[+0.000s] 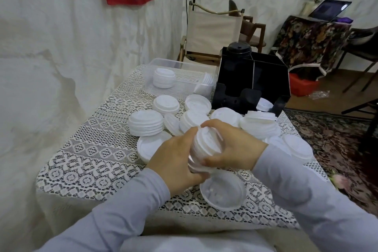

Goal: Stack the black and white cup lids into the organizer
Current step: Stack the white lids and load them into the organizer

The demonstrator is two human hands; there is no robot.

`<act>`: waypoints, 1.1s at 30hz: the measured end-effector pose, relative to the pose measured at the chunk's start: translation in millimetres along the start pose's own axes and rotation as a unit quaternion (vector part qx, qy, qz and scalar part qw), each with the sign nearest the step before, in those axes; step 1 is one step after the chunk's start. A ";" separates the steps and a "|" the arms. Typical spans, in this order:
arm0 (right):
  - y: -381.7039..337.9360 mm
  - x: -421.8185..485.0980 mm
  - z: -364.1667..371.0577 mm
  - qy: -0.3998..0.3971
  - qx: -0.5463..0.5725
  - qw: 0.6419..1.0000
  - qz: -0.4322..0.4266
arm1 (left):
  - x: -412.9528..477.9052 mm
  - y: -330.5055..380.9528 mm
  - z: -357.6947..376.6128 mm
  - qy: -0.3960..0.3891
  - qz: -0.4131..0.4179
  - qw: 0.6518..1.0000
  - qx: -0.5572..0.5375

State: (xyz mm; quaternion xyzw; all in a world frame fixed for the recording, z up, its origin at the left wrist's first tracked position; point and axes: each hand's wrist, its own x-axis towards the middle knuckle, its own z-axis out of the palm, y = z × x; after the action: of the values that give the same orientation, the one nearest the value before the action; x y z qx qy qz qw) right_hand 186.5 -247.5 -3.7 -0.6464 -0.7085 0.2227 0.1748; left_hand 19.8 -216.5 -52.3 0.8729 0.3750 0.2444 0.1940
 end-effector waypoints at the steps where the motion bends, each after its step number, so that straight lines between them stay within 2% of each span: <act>1: 2.3 0.3 -2.9 -0.004 0.020 1.000 -0.004 | 0.4 -1.1 -0.8 -0.004 -0.005 1.000 0.006; 7: 10.0 5.1 -12.0 0.022 0.042 0.998 -0.039 | 6.3 -9.7 -3.9 -0.053 -0.014 0.998 0.026; 11: 13.2 6.5 -15.6 0.034 0.051 0.998 -0.028 | 4.6 -13.6 -6.9 -0.073 -0.013 0.996 0.044; 21: -5.8 16.2 9.5 -0.077 -0.077 0.993 -0.051 | -1.7 -17.0 -17.2 -0.041 -0.028 0.989 0.137; 27: -0.3 27.5 22.4 -0.098 -0.098 0.986 -0.097 | -8.4 -18.6 -16.4 -0.031 0.009 0.994 0.104; 33: 3.4 27.6 19.0 -0.100 -0.124 0.982 -0.099 | -15.1 -25.7 -17.0 0.032 0.060 0.997 0.046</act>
State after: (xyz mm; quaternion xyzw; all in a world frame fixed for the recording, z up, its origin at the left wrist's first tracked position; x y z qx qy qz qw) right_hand 176.3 -221.6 -22.6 -0.5644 -0.8048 0.1788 0.0428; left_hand -13.4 -208.6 -56.3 0.8937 0.3388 0.2659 0.1261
